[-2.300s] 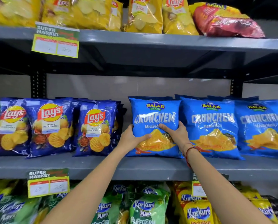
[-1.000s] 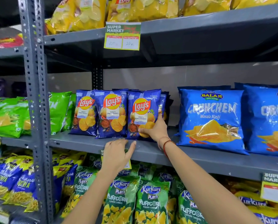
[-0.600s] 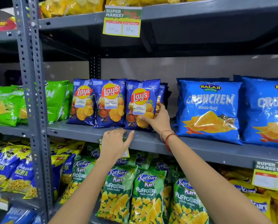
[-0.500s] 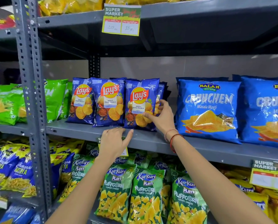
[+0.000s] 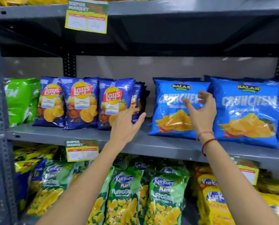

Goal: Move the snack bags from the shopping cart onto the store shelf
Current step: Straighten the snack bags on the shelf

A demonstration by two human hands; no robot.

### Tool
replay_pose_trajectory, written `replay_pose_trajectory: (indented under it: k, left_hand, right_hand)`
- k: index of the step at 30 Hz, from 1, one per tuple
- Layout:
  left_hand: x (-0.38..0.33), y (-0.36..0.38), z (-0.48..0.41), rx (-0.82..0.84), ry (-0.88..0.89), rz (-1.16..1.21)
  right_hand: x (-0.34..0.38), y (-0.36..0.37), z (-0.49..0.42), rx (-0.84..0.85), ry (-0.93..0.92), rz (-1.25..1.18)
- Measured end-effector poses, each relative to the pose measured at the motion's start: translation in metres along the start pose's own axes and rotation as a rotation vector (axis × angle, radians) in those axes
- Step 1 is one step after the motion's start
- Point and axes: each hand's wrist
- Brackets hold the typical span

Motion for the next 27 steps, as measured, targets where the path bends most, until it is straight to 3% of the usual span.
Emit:
replay_pose_trajectory:
  k: [3, 10, 14, 22, 27]
  left_hand:
    - [-0.012, 0.029, -0.016, 0.065, -0.058, 0.168]
    - [-0.011, 0.082, -0.053, 0.423, -0.508, 0.636]
    - [-0.002, 0.096, -0.059, 0.59, -0.53, 0.792]
    - [-0.004, 0.106, -0.061, 0.393, -0.347, 0.766]
    - [0.001, 0.108, -0.061, 0.376, -0.37, 0.665]
  right_hand:
    - [-0.025, -0.016, -0.007, 0.017, 0.029, 0.073]
    - [-0.062, -0.024, -0.013, 0.39, 0.316, -0.069]
    - [-0.064, -0.018, -0.02, 0.511, 0.358, -0.19]
    - [-0.061, -0.017, -0.034, 0.54, 0.251, -0.226]
    - [-0.068, -0.015, -0.033, 0.554, 0.261, -0.189]
Point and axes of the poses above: each hand's wrist, its own z-axis away from the middle knuckle, its own y-axis out of the palm, x = y × z, and after that the axes turned 6 degrees about z, right-handed
